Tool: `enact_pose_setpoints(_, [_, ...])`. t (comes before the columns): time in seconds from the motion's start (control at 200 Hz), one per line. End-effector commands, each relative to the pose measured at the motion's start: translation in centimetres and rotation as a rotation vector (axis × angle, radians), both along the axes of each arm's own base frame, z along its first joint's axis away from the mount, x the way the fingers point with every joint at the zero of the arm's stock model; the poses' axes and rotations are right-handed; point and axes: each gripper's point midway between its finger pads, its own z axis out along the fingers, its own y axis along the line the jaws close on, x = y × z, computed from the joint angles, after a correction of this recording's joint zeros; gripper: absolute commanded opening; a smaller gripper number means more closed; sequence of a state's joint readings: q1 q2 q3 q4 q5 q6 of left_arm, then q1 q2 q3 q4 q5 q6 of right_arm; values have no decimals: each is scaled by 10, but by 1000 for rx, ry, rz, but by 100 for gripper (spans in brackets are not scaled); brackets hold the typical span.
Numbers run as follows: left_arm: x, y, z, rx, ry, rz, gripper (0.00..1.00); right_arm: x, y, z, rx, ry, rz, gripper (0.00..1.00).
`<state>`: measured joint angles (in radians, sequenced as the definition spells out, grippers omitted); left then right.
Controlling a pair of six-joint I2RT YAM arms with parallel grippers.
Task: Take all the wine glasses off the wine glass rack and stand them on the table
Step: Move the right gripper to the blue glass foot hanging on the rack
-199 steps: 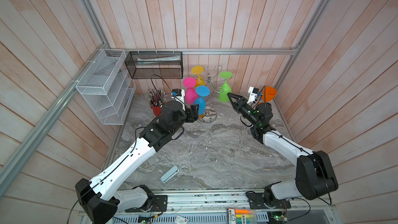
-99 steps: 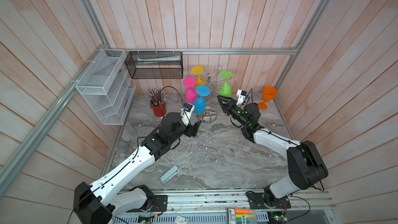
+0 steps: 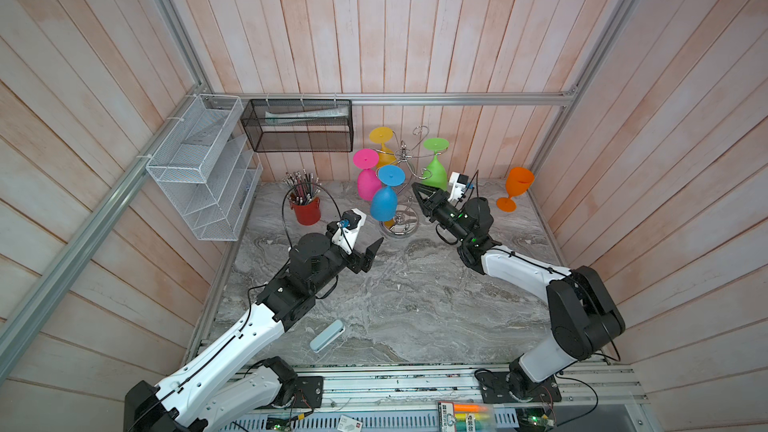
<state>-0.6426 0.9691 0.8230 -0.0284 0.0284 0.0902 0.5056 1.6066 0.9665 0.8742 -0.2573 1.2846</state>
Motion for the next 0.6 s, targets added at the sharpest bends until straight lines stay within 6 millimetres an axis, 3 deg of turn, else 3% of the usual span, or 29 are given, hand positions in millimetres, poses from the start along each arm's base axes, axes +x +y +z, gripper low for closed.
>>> enact_pose_setpoints(0.0, [-5, -3, 7, -28, -31, -36, 87, 0, 1, 25, 37, -45, -24, 29])
enact_pose_setpoints(0.23, [-3, -1, 8, -48, -27, -33, 87, 7, 7, 32, 40, -31, -34, 28])
enact_pose_setpoints(0.32, [-1, -2, 8, -50, -18, -35, 87, 5, 8, 26, 51, -16, -25, 28])
enact_pose_setpoints(0.595, [-1, 3, 5, -43, -21, -18, 87, 3, 11, 35, 56, -40, -17, 28])
